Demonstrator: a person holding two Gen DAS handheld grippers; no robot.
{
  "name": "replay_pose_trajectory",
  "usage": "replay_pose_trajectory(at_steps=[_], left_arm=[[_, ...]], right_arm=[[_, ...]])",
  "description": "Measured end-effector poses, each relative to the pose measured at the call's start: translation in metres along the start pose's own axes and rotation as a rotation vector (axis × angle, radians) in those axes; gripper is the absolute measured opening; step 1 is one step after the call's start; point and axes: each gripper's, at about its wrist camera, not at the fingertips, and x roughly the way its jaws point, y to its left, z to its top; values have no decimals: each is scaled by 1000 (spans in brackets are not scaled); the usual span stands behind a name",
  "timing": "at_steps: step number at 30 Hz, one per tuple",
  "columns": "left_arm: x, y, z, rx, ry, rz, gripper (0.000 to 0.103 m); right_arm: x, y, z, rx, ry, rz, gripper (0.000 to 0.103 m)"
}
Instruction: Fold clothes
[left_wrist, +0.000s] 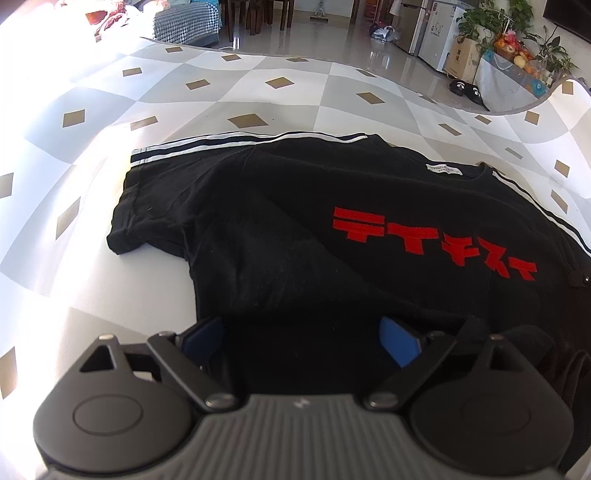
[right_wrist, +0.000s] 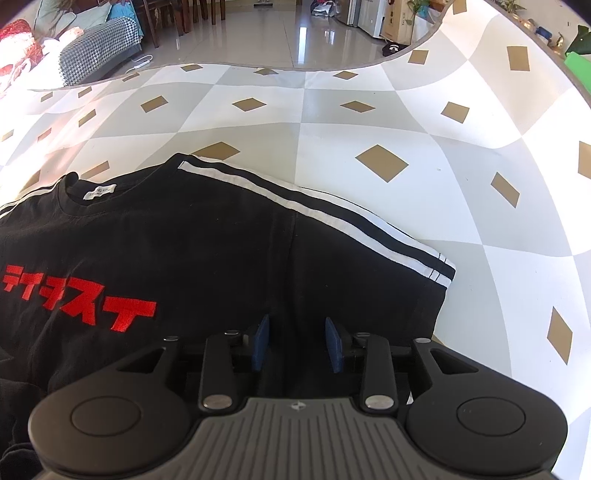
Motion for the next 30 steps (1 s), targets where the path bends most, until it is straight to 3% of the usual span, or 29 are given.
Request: replay_pose_trajectory(at_steps=[9,17,25,30], left_arm=[[-25,11,-6,-42,-17,-41,94],[-68,-3,-27,51,-36,-96,94],[-94,-21,-52,146,-50,-166,94],[-104,-35,-74,237,-15,-220,94]], right_arm=[[-35,7,-14,-36,-43,13,34],[-70,9,-33,-12,-32,136,36],[-92,32,-71,-110,-7,225,37],[-102,44,-91,-129,-8,298,37]])
